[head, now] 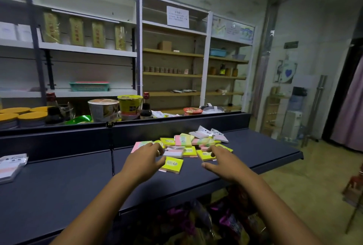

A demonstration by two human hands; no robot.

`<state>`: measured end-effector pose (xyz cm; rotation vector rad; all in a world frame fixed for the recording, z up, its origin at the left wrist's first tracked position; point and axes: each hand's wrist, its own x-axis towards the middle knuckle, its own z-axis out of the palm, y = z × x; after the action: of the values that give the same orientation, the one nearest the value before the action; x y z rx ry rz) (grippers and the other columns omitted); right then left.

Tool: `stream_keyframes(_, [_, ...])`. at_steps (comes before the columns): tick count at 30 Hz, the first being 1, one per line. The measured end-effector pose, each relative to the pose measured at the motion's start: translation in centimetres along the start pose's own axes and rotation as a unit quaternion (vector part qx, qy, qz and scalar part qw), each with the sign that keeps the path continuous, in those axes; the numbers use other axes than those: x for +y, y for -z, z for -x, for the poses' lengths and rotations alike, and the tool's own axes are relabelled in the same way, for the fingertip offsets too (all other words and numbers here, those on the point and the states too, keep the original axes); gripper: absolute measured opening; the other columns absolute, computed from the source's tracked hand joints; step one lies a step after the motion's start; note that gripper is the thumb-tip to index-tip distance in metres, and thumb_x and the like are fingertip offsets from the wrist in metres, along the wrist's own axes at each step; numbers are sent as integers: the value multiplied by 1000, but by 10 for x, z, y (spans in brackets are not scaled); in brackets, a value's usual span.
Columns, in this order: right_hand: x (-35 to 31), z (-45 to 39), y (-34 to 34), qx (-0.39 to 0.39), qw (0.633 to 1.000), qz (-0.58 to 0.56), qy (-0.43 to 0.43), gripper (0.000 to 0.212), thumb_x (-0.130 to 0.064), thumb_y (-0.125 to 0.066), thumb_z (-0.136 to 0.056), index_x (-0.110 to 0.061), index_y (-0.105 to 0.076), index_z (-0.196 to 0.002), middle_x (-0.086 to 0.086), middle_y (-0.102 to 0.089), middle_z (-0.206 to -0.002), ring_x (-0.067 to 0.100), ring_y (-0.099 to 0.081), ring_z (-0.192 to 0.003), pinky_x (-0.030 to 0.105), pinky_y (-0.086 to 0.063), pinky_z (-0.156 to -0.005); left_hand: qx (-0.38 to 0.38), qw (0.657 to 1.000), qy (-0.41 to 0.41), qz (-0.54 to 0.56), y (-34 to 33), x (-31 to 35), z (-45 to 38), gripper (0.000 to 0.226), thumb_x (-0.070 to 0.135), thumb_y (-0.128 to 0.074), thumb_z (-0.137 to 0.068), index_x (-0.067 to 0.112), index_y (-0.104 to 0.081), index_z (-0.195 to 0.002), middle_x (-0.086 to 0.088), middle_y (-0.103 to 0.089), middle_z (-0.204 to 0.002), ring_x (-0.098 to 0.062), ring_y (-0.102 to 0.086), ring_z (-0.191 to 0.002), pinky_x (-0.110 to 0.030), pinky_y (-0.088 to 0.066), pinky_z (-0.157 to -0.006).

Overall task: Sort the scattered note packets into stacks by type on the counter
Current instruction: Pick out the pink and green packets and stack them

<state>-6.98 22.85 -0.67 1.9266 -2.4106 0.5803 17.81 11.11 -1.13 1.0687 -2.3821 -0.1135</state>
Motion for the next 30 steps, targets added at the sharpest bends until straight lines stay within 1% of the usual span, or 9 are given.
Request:
stream_keyframes(6, [24, -34, -6, 14, 1000, -21, 0, 53, -53, -61, -89, -28, -47, -133, -5, -52, -140, 14, -50, -127, 28, -43, -91, 11, 1000, 24, 16, -16, 3, -37, 21, 45, -53, -93, 31, -58, -108, 11, -61, -107, -10, -59, -93, -32, -53, -75])
stream_keyframes(8, [32, -48, -9, 9, 1000, -19, -1, 54, -53, -62, -88, -27, -47, -133, -3, -52, -140, 16, -50, -127, 30, -45, -93, 8, 999, 24, 21, -26, 2, -52, 23, 44, -53, -93, 30, -58, -110, 11, -62, -107, -11, -59, -94, -33, -53, -77])
stream_keyframes(10, [42, -63, -11, 4, 1000, -17, -8, 54, -53, -62, -89, -26, -47, -134, -1, -52, -139, 17, -51, -125, 35, -47, -98, 4, 999, 23, 30, -38, 2, -70, 25, 43, -53, -93, 28, -58, -112, 10, -62, -108, -13, -59, -96, -35, -53, -79])
stream_keyframes(12, [51, -79, -11, 0, 1000, -20, -19, 54, -53, -61, -90, -25, -47, -134, -2, -51, -139, 17, -52, -123, 38, -48, -98, -7, 999, 27, 39, -48, 0, -89, 25, 42, -54, -92, 28, -57, -113, 9, -63, -109, -14, -60, -97, -35, -53, -80])
stream_keyframes(16, [69, -110, -10, 11, 999, -22, -24, 55, -57, -60, -88, -27, -48, -132, -5, -53, -134, 14, -52, -120, 34, -47, -94, -4, 998, 45, 45, -68, -4, -128, 28, 43, -54, -92, 29, -55, -116, 10, -64, -111, -15, -61, -97, -31, -48, -74])
stream_keyframes(18, [77, -123, -11, 14, 1000, -13, -22, 52, -55, -60, -88, -28, -48, -131, -4, -54, -131, 13, -52, -118, 34, -47, -93, -7, 998, 51, 37, -80, -5, -144, 30, 42, -53, -92, 29, -53, -119, 8, -64, -114, -17, -61, -99, -30, -45, -72])
stream_keyframes(22, [94, -147, -15, 3, 1000, -16, -26, 50, -51, -61, -90, -27, -47, -133, -3, -52, -134, 15, -53, -119, 33, -47, -94, -38, 996, 78, 22, -105, -4, -167, 37, 42, -55, -93, 25, -46, -126, 1, -62, -121, -23, -60, -107, -35, -50, -79])
stream_keyframes(26, [111, -172, -19, -1, 999, -26, -22, 49, -50, -60, -91, -26, -49, -132, -3, -52, -136, 15, -53, -118, 34, -47, -96, -54, 992, 112, 13, -129, 0, -189, 41, 42, -57, -93, 21, -44, -126, -7, -62, -120, -28, -57, -111, -40, -51, -82])
stream_keyframes(30, [127, -194, -25, -9, 1000, -29, -4, 48, -50, -60, -91, -28, -48, -132, -3, -53, -136, 16, -52, -120, 36, -47, -97, -75, 986, 152, 7, -150, 6, -205, 57, 45, -58, -93, 18, -36, -138, -14, -56, -129, -35, -48, -122, -42, -45, -90])
